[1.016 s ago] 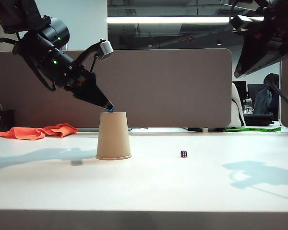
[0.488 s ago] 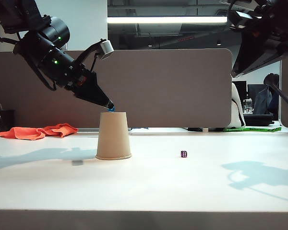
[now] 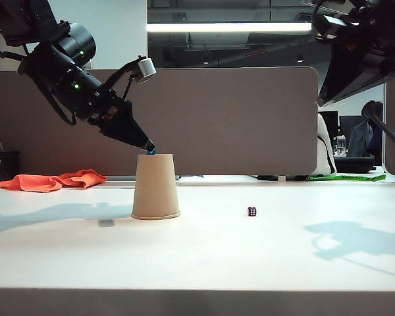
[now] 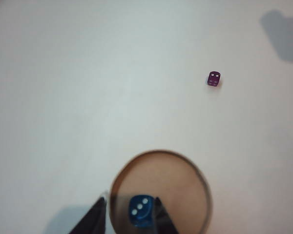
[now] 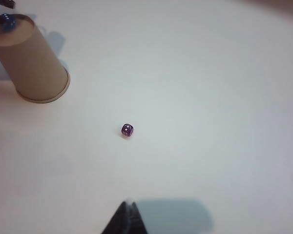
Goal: Throw the dice onto the paper cup, compare its value with the values of the other dice on the table, place the die with the higher value on the paper cup, and take no action if both dice have the same value.
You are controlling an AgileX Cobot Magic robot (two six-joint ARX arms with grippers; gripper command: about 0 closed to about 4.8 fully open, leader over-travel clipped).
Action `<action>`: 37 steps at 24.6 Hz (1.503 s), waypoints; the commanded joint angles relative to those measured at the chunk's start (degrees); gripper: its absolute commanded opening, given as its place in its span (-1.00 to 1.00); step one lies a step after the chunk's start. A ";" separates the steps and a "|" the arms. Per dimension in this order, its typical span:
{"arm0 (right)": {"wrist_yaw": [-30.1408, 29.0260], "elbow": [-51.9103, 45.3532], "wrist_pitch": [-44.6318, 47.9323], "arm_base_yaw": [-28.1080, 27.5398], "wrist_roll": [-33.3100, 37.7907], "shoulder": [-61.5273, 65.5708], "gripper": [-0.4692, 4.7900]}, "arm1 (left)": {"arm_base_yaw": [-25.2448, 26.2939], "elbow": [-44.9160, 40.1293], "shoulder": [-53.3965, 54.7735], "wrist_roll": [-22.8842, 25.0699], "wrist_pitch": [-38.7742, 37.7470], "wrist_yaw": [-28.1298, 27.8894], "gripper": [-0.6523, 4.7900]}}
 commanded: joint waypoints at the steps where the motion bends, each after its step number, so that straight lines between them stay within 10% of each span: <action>1: -0.13 0.33 1.03 0.02 0.15 -0.09 -0.83 | -0.15 0.02 -0.31 0.00 0.76 0.20 -0.30; 27: -0.11 0.33 1.46 0.02 0.15 -0.09 -0.83 | -0.20 0.07 -0.28 -0.13 -2.27 4.48 -0.30; 37: -0.09 0.33 5.73 0.02 0.13 -0.09 -0.83 | -0.20 0.13 -2.78 -11.06 11.34 5.46 -0.37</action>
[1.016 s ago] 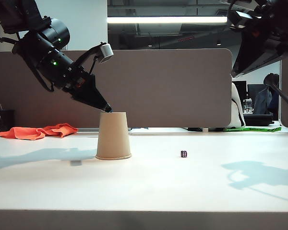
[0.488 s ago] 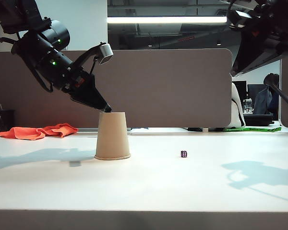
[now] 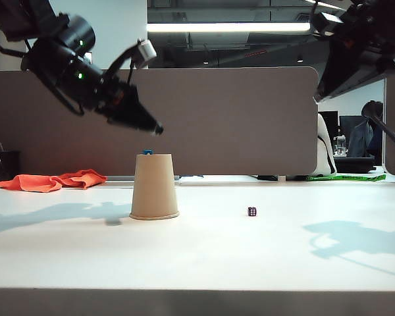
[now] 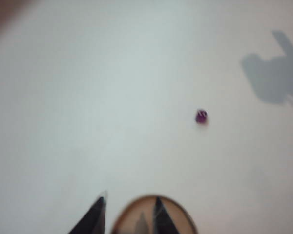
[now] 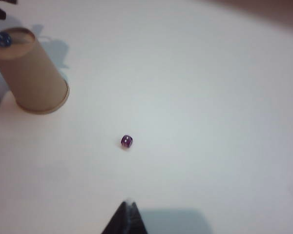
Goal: Throw the dice onto the paper cup, compare its value with the values of the other dice on the table, place the die with the higher value on the paper cup, and take no action if both dice have the same value.
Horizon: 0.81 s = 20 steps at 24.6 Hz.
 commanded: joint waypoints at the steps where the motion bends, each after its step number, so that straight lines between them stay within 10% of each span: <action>1: -0.02 0.31 4.61 0.00 0.07 -0.09 -0.83 | 0.02 0.13 -2.14 -6.88 7.93 -0.37 -0.44; 8: 4.22 -3.54 20.13 -0.50 -0.15 -1.49 -0.83 | 3.41 0.11 -5.38 -21.53 12.02 -6.64 -0.78; 20: -3.39 -13.97 26.23 -17.40 0.33 -16.11 -0.83 | 4.39 -0.24 -12.41 -23.17 10.91 -12.90 -0.78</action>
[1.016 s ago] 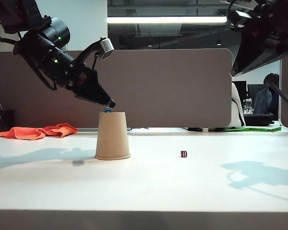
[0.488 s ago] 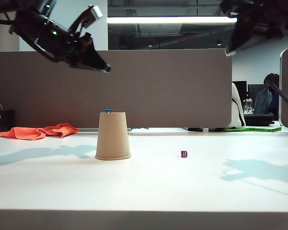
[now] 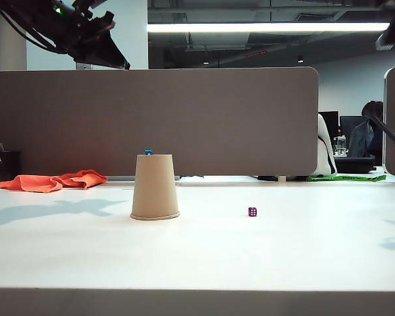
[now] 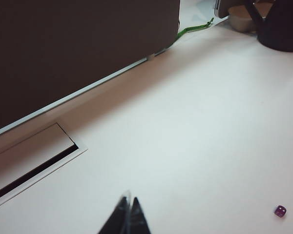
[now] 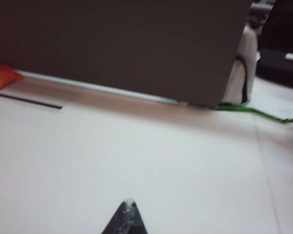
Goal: Throw the dice onto the paper cup, compare its value with the values of the other dice on the table, place the die with the higher value on the paper cup, and take no action if both dice have the same value.
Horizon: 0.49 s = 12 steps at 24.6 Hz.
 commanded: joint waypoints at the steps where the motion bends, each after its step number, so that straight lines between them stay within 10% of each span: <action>1: -4.55 -1.42 0.09 -4.79 0.59 -4.22 -0.83 | 0.02 -0.48 -1.73 -0.57 -0.39 -0.13 -0.78; 12: -0.66 -13.68 0.09 -8.15 2.86 -17.88 -0.83 | 0.00 -10.78 -12.48 -0.74 0.39 -6.56 -0.78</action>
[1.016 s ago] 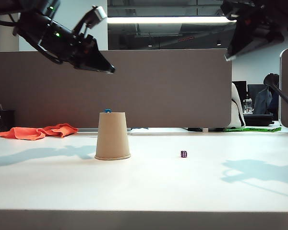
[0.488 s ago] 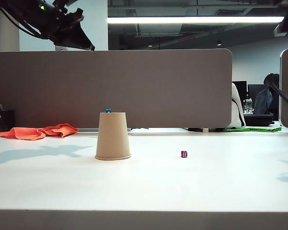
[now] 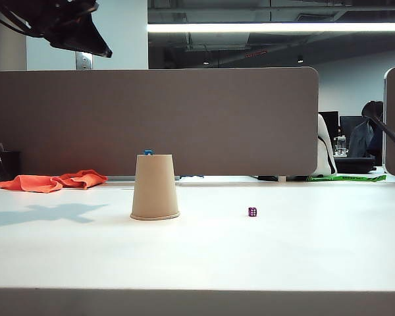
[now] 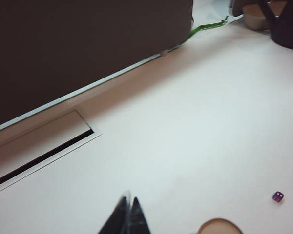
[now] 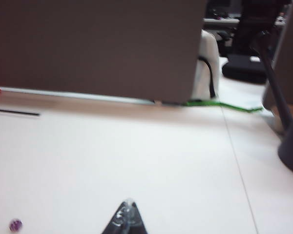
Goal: Throw the dice onto the paper cup, compare its value with the values of the other dice on the table, place the die with the higher value on the paper cup, and take no action if both dice have the same value.
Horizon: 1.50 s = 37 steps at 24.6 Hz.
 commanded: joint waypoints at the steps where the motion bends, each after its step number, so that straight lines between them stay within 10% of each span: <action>1: 3.89 -3.37 0.50 -0.04 1.42 -2.67 -0.83 | -0.02 -3.08 -3.67 -0.15 0.74 -1.62 -0.78; 17: 2.80 -13.64 -9.62 -0.11 3.21 -29.40 -0.83 | -0.02 -10.25 -16.94 -0.17 -0.85 -2.36 -0.78; 37: -0.17 -16.79 -9.66 -0.09 3.74 -31.89 -0.83 | -0.02 -25.33 -34.77 -3.26 -1.07 -8.57 -0.78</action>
